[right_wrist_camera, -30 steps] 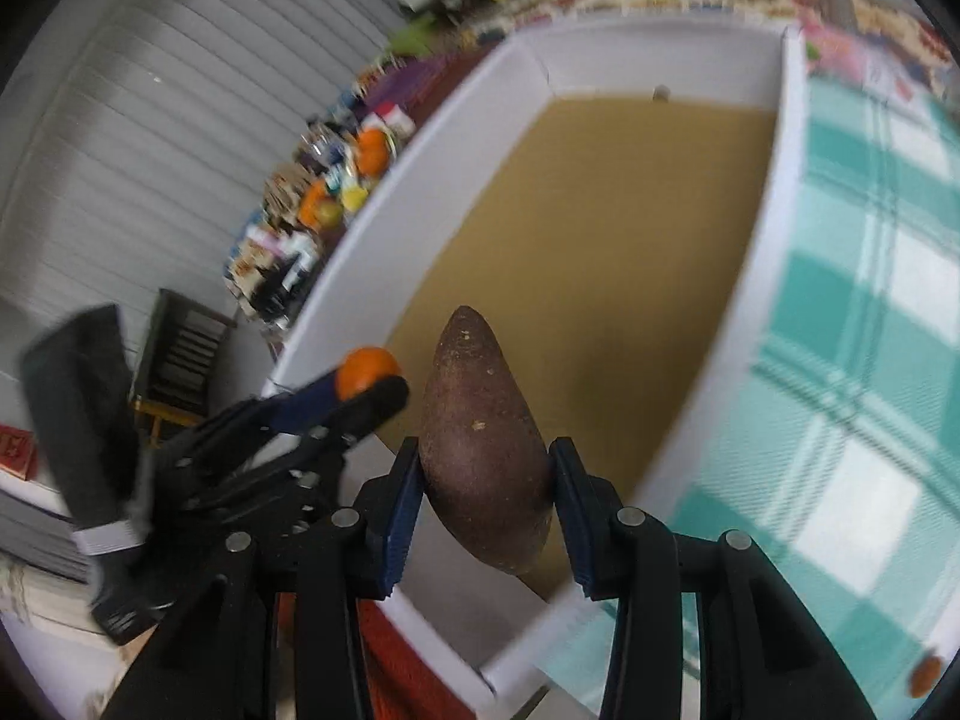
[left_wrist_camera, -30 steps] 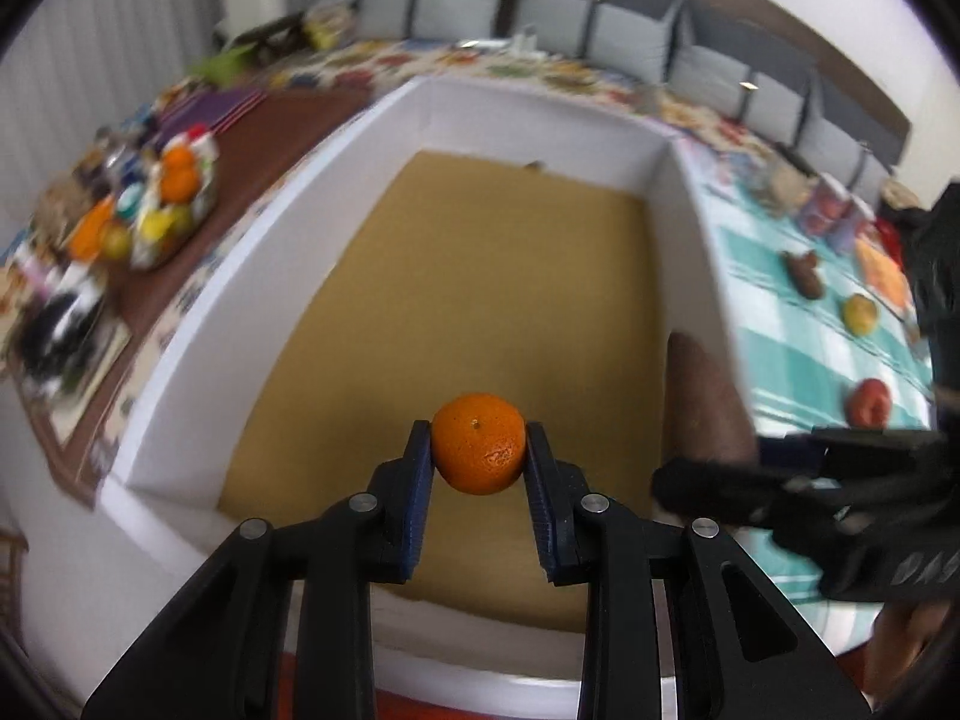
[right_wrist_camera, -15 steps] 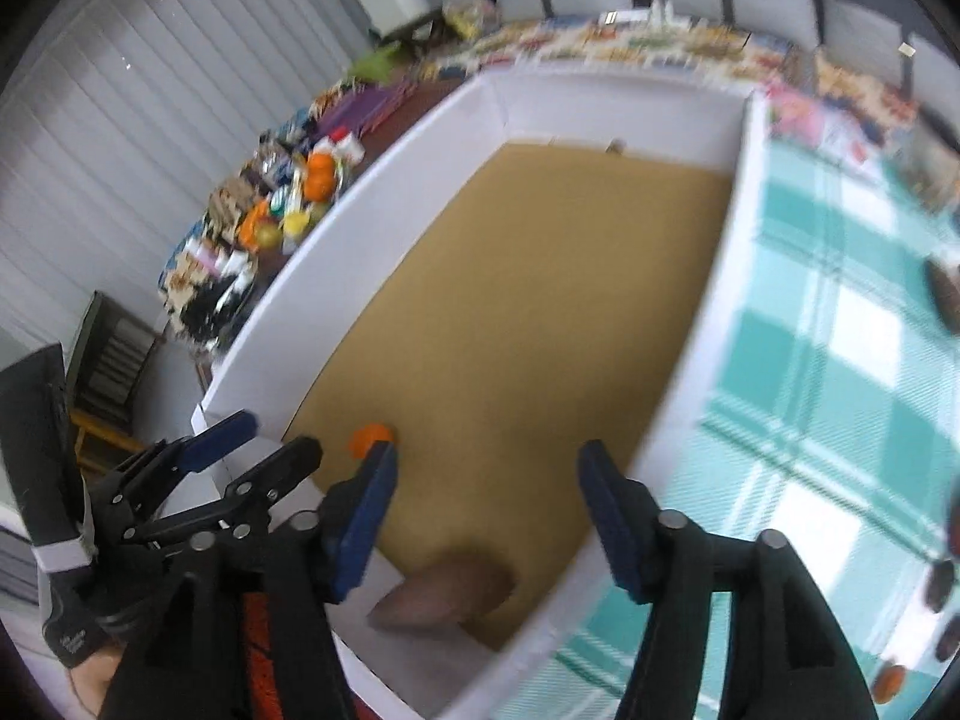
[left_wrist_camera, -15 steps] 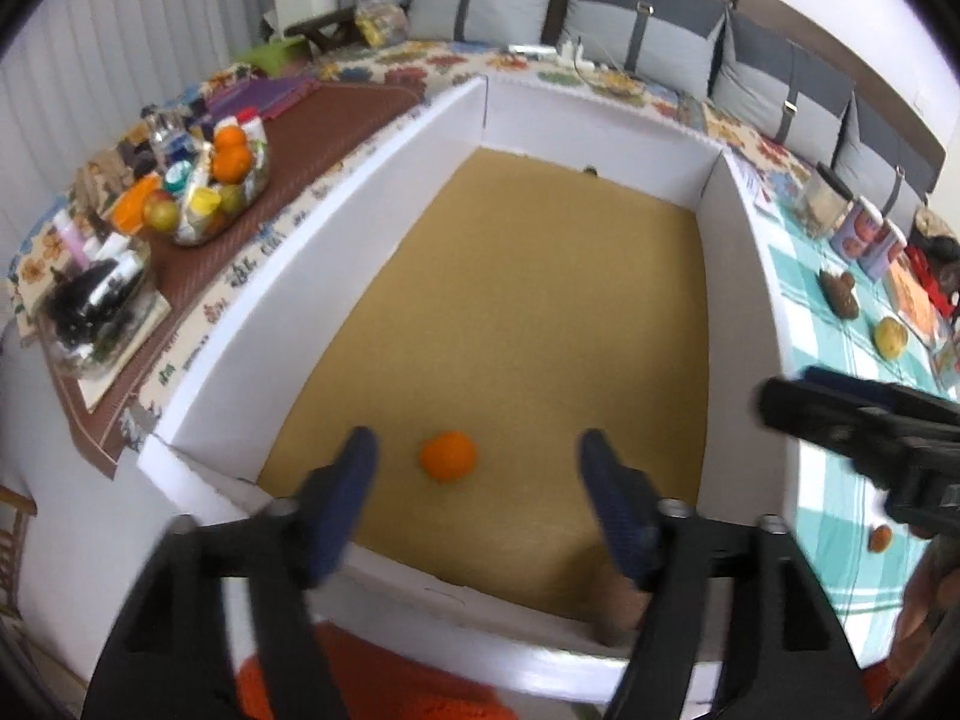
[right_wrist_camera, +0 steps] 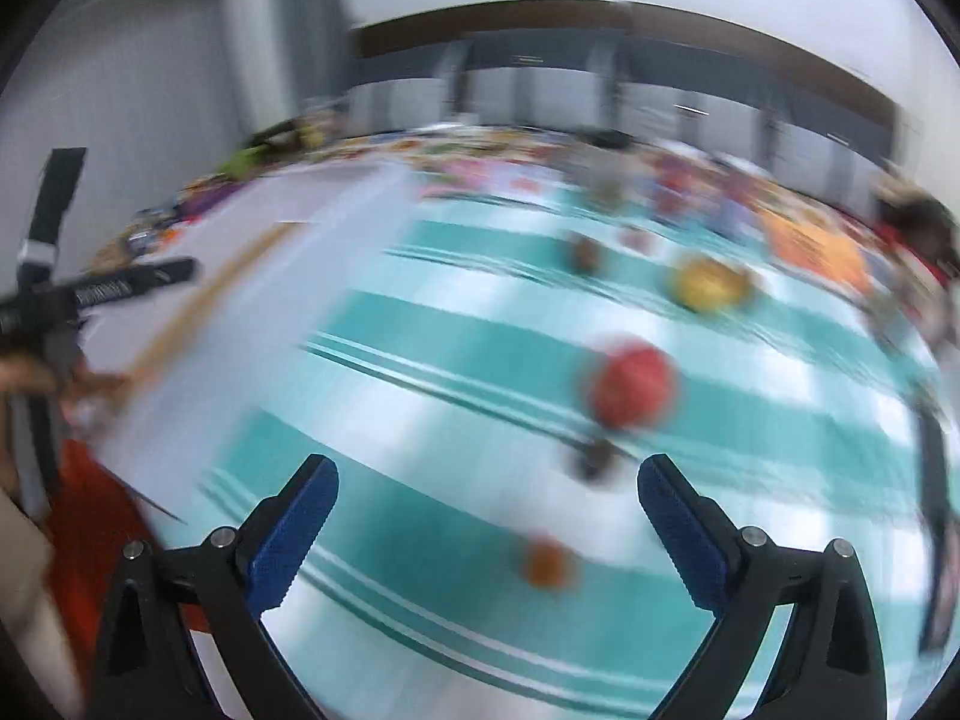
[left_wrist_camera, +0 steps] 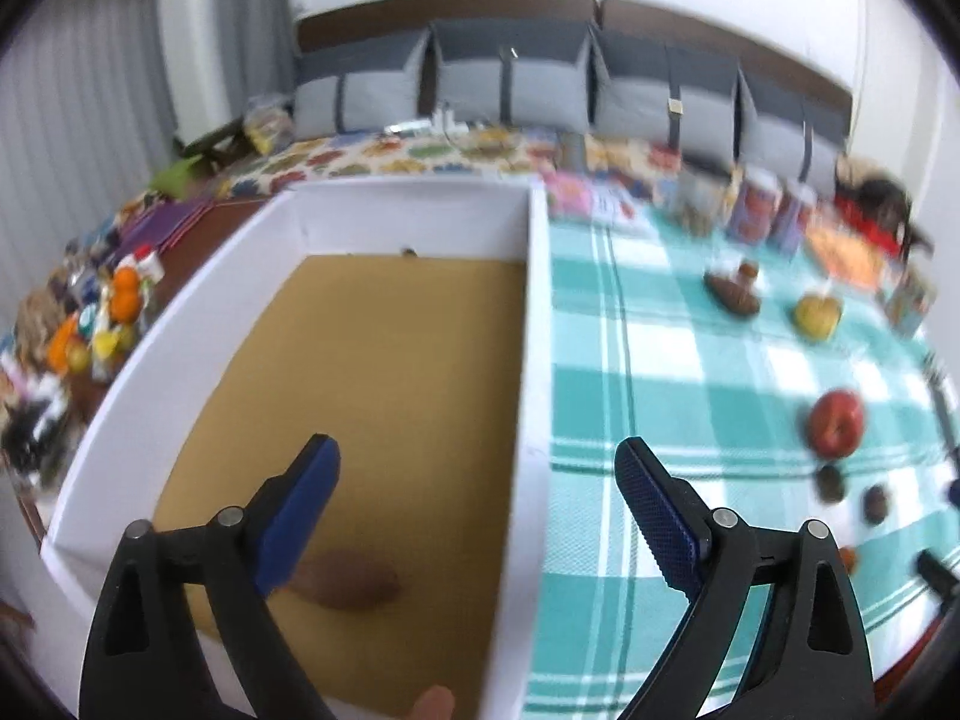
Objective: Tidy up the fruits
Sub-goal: 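Withdraw both tools from the box back over the table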
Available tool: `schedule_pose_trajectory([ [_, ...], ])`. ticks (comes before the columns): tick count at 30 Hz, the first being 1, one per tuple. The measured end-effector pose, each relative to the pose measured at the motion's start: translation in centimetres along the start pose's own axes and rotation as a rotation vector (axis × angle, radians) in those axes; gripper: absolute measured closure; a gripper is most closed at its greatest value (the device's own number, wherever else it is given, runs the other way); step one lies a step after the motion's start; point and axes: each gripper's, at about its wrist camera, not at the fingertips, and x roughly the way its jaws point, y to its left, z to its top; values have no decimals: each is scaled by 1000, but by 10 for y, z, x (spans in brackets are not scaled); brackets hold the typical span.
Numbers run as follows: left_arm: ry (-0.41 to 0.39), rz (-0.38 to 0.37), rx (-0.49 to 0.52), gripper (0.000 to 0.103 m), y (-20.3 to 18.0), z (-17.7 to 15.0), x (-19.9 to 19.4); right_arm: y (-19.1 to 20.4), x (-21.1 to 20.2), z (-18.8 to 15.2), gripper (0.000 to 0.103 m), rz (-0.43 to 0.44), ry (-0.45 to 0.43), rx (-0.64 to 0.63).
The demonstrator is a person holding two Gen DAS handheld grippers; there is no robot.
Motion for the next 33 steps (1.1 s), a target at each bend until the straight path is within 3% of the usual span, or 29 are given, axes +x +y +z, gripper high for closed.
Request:
schedule_pose_trajectory([
  [3, 113, 40, 63, 9, -18, -8, 35, -63, 0, -41, 3, -149, 15, 97],
  [5, 146, 70, 100, 12, -29, -16, 41, -89, -3, -61, 3, -206, 12, 159],
  [9, 139, 103, 186, 12, -47, -26, 36, -121, -7, -76, 3, -217, 11, 262],
  [14, 146, 88, 143, 12, -56, -34, 26, -127, -14, -73, 3, -230, -43, 233],
  [33, 151, 97, 86, 12, -61, -41, 20, -126, -14, -84, 3, -257, -47, 224],
])
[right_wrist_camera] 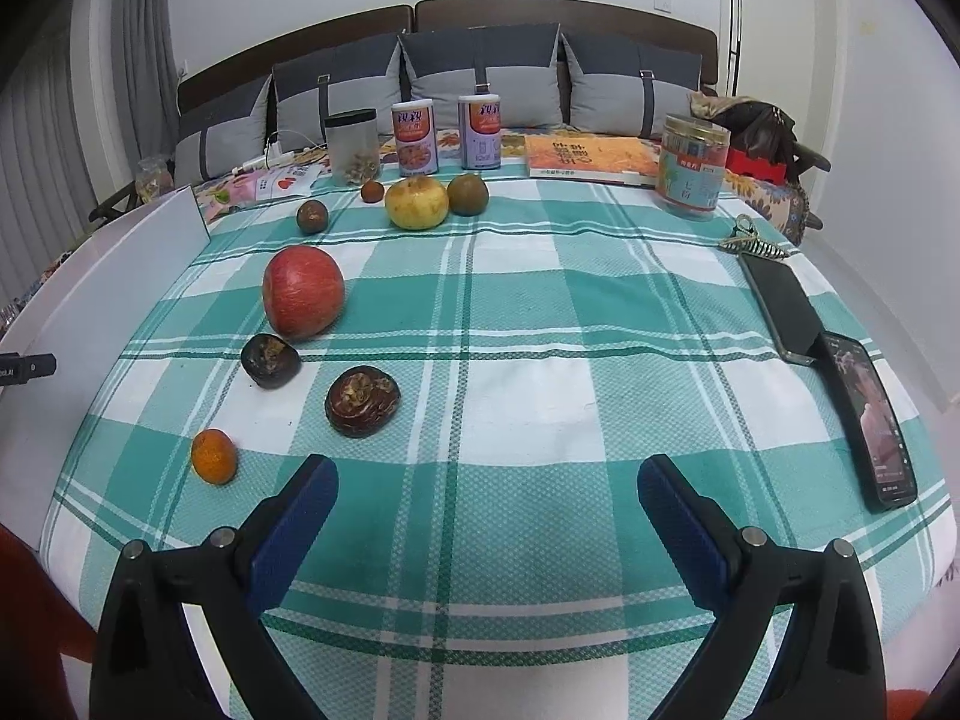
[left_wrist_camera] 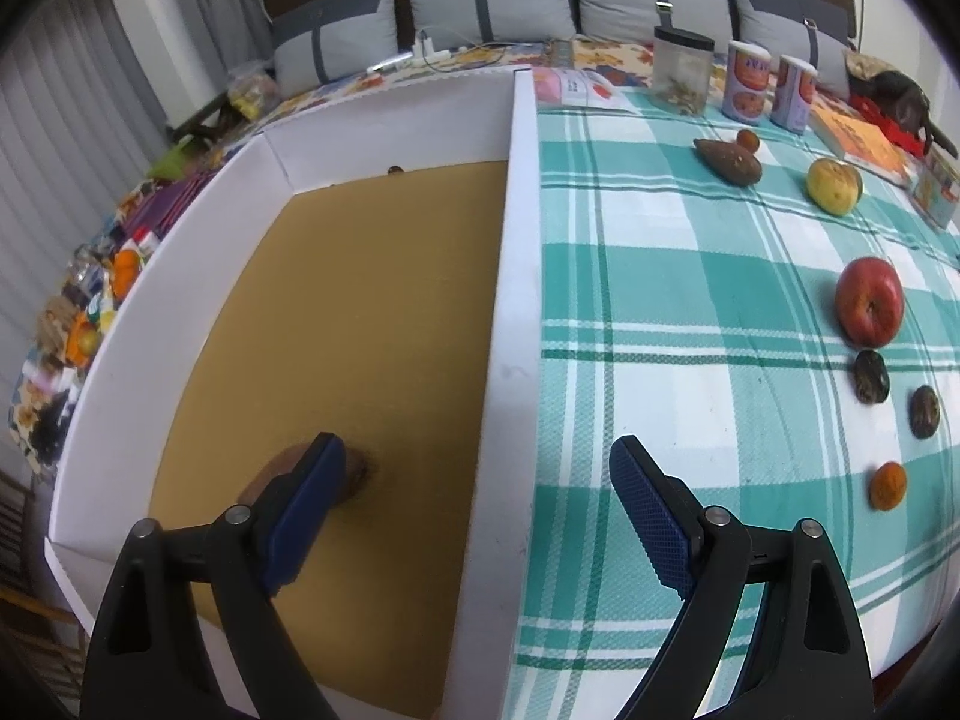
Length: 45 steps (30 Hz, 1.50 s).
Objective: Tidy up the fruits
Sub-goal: 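Withdraw both tools from the box back over the table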
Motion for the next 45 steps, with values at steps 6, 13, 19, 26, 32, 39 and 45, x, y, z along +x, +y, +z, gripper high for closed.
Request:
schedule_pose_trajectory([
  [6, -4, -2, -6, 11, -1, 1, -1, -2, -5, -2, 3, -9, -3, 0],
  [13, 4, 35, -38, 10, -4, 8, 4, -10, -7, -4, 3, -11, 5, 17],
  [19, 0, 31, -5, 10, -18, 9, 3, -14, -10, -5, 3, -21, -2, 19],
  [26, -213, 96, -54, 9, -15, 4, -42, -25, -10, -7, 3, -36, 6, 42],
  [32, -540, -27, -55, 1, -27, -12, -119, -27, -8, -14, 3, -46, 22, 31],
  [39, -367, -281, -82, 1, -55, -45, -94, -21, 0, -24, 1, -61, 68, -11],
  [45, -192, -351, 95, 1, -111, -91, -46, -17, 6, -29, 1, -55, 96, 9],
])
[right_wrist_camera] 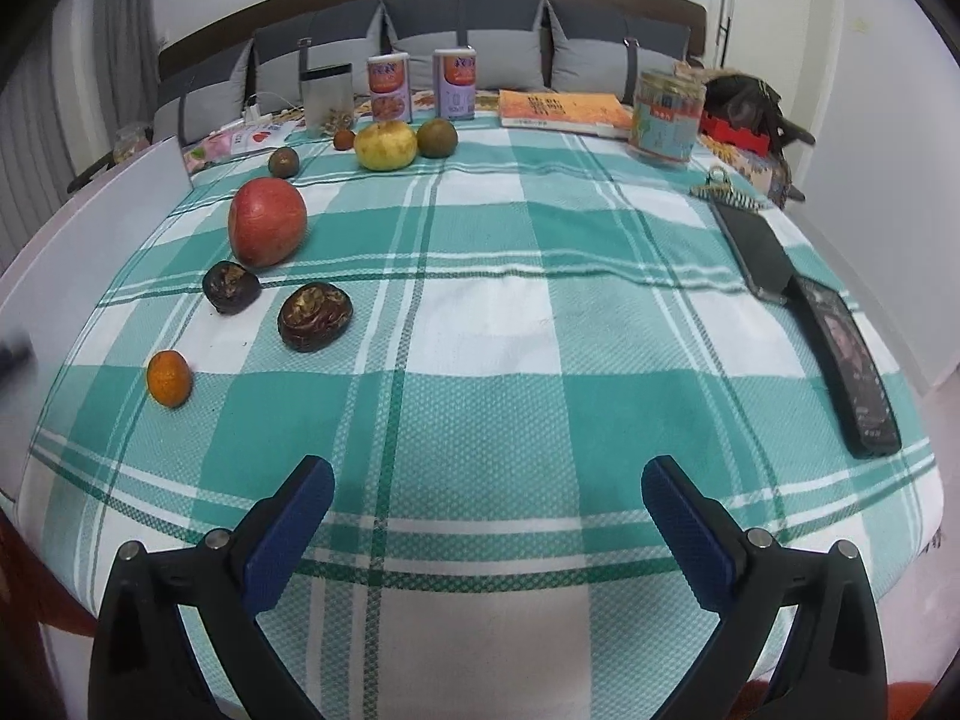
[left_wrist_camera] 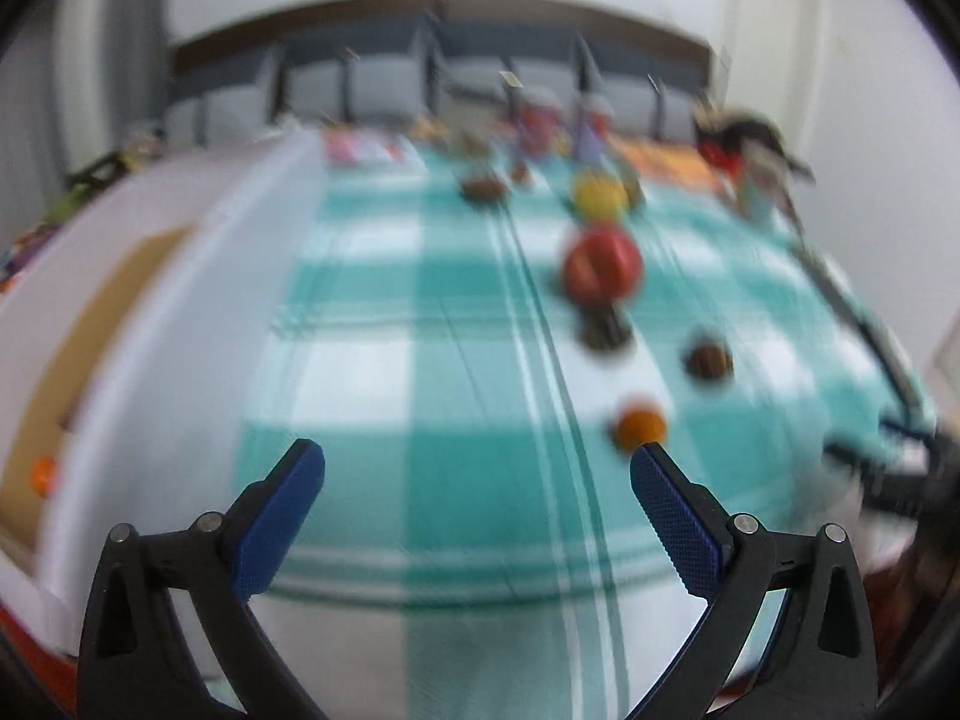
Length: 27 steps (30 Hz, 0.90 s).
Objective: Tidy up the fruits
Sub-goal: 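Withdraw both tools from the box back over the table, then reach the left tool to the red apple and close on it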
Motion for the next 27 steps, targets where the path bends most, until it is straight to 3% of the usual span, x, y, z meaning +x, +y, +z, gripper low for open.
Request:
schedule_pose_trajectory([
  [4, 59, -9, 88, 1, -18, -18, 20, 3, 8, -3, 1, -2, 42, 40],
  [8, 120, -11, 111, 0, -21, -31, 31, 12, 13, -7, 1, -20, 63, 45],
  [16, 98, -28, 97, 0, -20, -34, 28, 27, 25, -11, 1, -33, 64, -5],
  [27, 99, -27, 99, 0, -19, -34, 31, 21, 26, -18, 0, 2, 36, 20],
])
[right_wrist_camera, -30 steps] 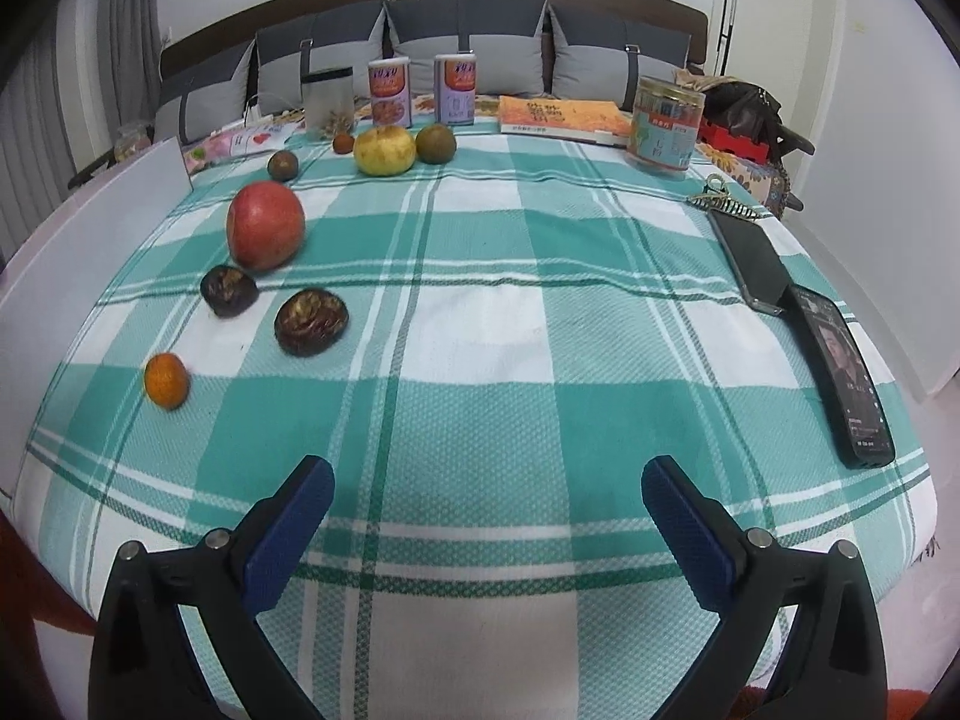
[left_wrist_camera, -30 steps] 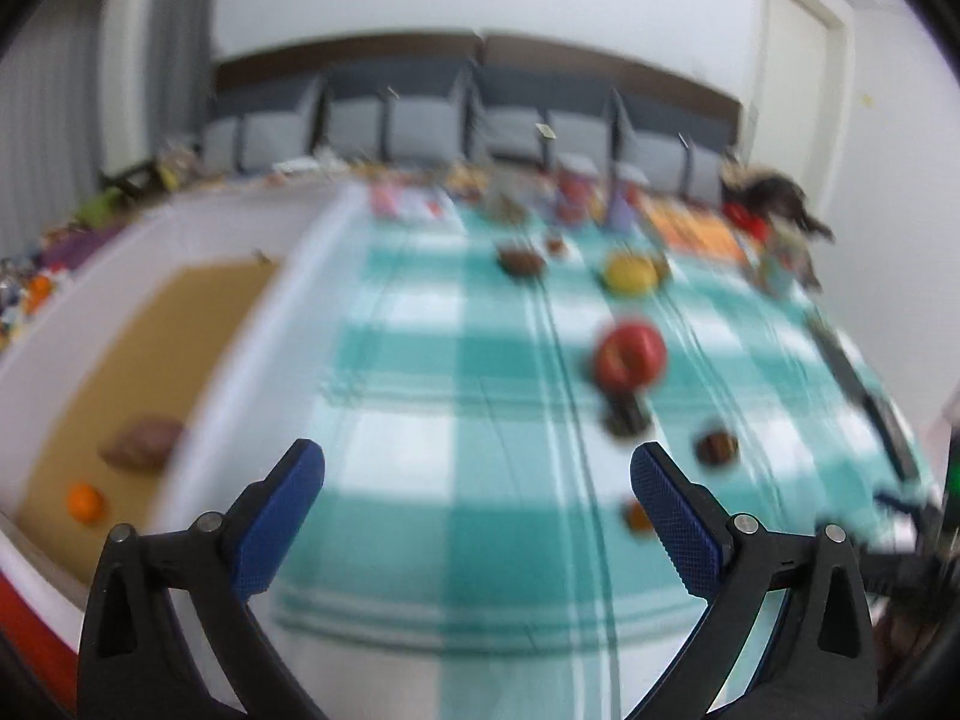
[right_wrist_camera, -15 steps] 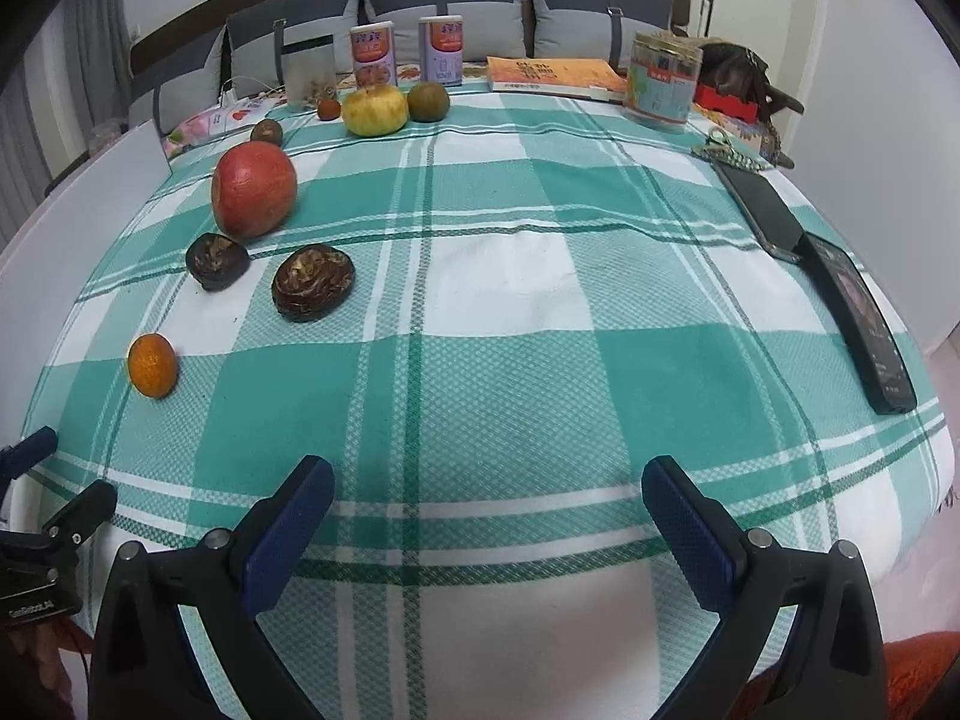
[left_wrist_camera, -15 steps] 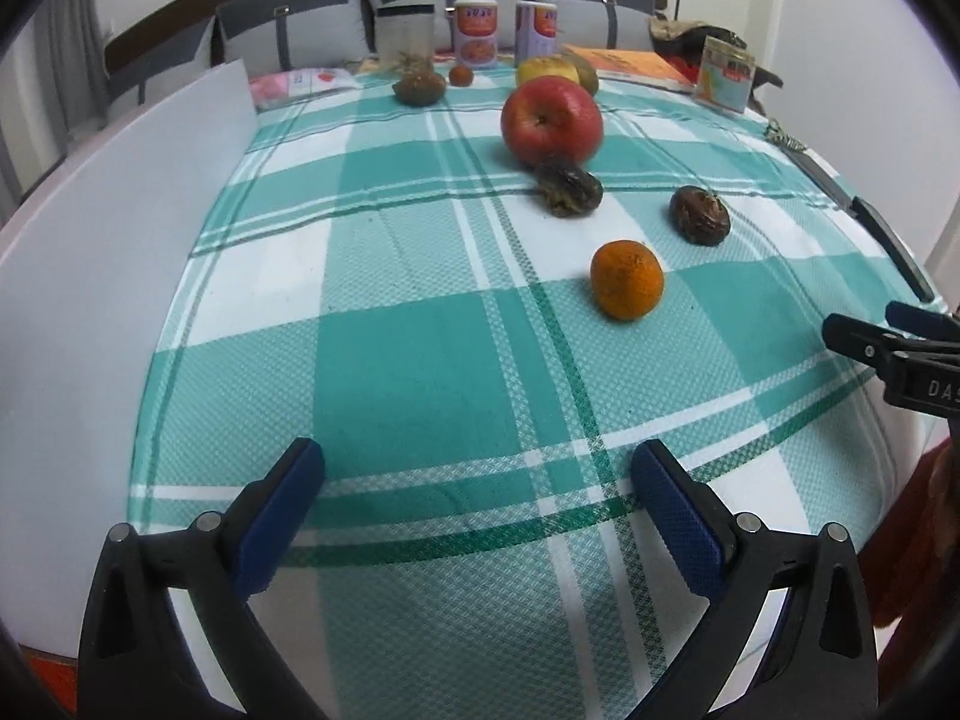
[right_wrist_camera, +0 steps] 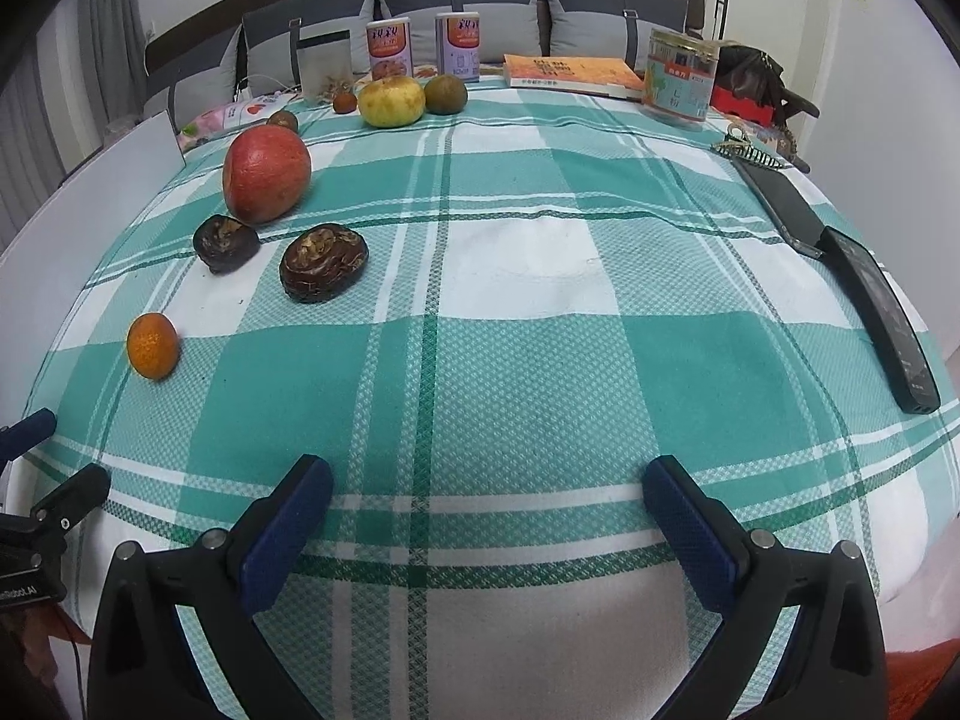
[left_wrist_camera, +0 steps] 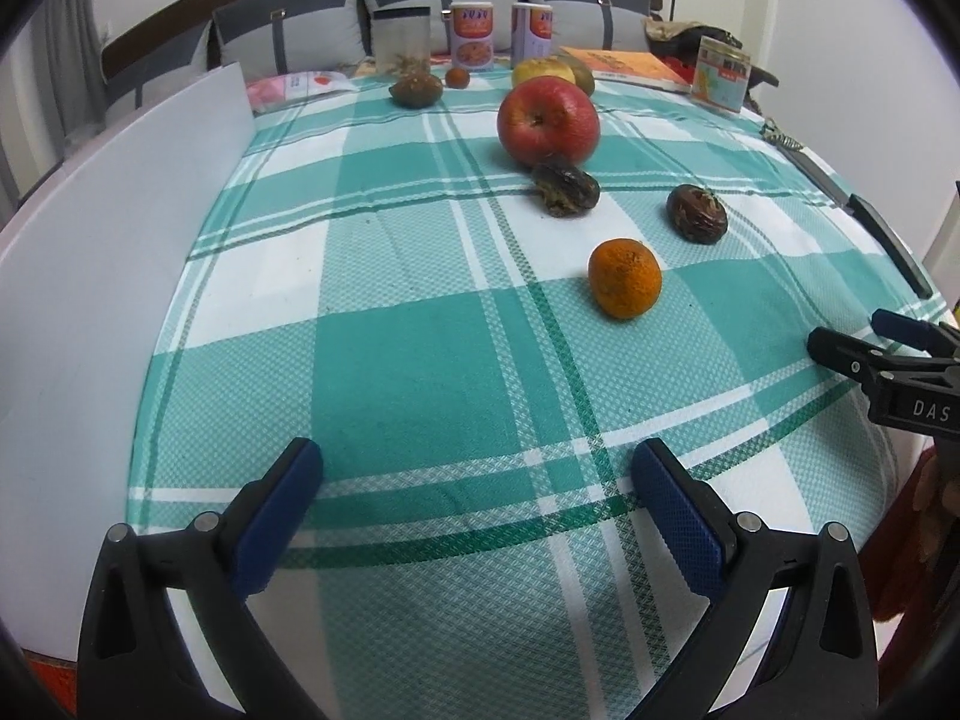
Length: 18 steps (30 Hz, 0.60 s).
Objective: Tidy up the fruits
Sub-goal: 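Reach the left tool to the red apple and close on it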
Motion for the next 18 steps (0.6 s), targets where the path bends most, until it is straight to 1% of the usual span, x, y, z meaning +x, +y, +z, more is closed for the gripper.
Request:
schedule_pose_trajectory([
  [8, 20, -3, 2, 0, 0, 2, 1, 0, -1, -1, 0, -12, 3, 21],
  [15, 48, -5, 3, 0, 1, 4, 2, 0, -1, 0, 0, -16, 38, 23],
  [18, 75, -16, 10, 0, 2, 7, 3, 0, -1, 0, 0, -15, 50, 21],
])
